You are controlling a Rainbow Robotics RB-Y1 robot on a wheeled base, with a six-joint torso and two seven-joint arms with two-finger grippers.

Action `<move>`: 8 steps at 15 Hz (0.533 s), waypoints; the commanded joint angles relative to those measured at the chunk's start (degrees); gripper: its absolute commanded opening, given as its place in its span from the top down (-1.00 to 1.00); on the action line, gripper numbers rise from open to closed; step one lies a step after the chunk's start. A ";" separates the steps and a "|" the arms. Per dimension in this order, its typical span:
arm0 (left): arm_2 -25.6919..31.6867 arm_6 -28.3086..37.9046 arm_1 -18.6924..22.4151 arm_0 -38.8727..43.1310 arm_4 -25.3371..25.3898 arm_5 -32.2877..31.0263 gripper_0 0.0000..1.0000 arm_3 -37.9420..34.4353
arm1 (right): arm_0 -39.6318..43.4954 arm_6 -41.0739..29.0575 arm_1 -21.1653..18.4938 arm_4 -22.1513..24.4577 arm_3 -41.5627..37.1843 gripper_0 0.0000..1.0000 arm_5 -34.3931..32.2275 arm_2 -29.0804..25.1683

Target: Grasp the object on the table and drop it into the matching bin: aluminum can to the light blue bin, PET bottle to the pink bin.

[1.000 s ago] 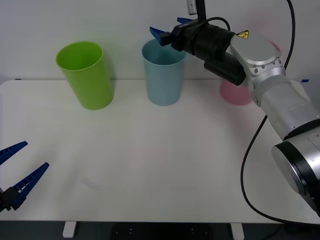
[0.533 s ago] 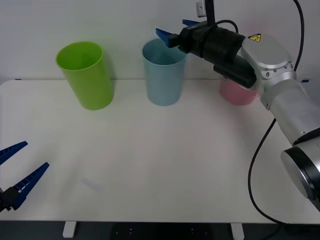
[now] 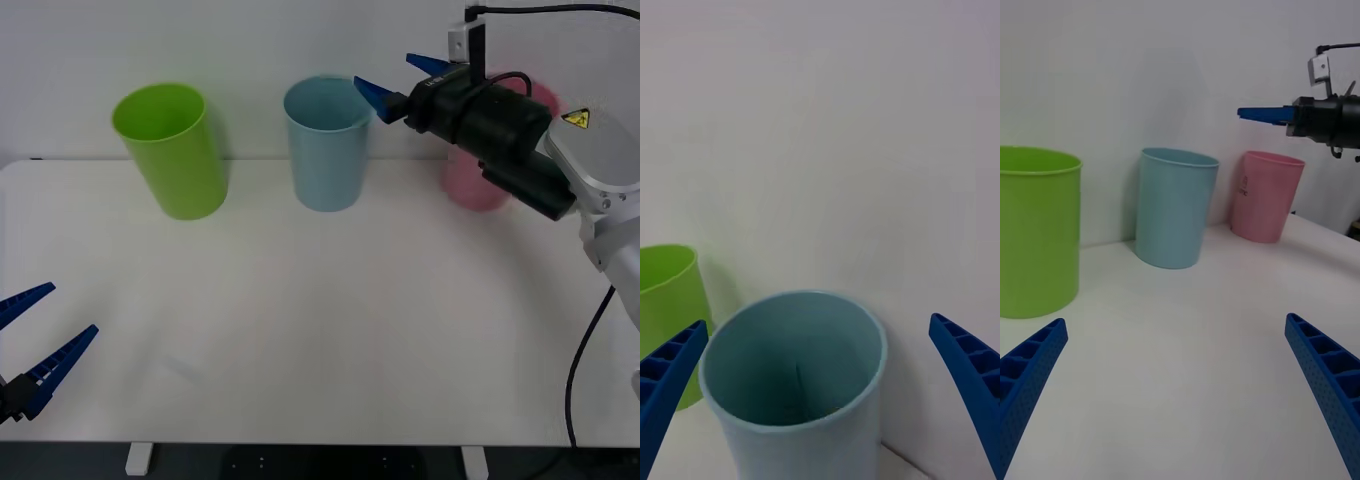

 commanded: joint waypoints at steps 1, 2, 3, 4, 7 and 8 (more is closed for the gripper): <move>0.00 0.00 0.00 0.00 0.00 0.00 -1.00 0.00 | 5.69 0.59 -4.17 -2.89 -6.05 -1.00 -0.68 0.00; 0.00 0.00 0.00 0.00 0.00 0.00 -1.00 0.00 | 7.89 1.11 -5.66 -4.21 -7.72 -1.00 -1.12 -0.26; 0.00 0.00 0.00 0.00 0.00 0.00 -1.00 0.00 | 9.91 1.82 -6.98 -5.27 -9.04 -1.00 -2.00 -0.88; 0.00 0.00 0.00 0.00 0.00 0.00 -1.00 0.00 | 11.67 2.61 -7.69 -5.53 -9.74 -1.00 -3.93 -2.37; 0.00 0.00 0.00 0.00 0.00 0.00 -1.00 0.00 | 16.42 8.15 -8.21 -5.62 -10.36 -1.00 -9.91 -8.00; 0.00 0.00 0.00 0.00 0.00 0.00 -1.00 0.00 | 18.18 10.08 -8.39 -5.70 -10.36 -1.00 -11.49 -9.58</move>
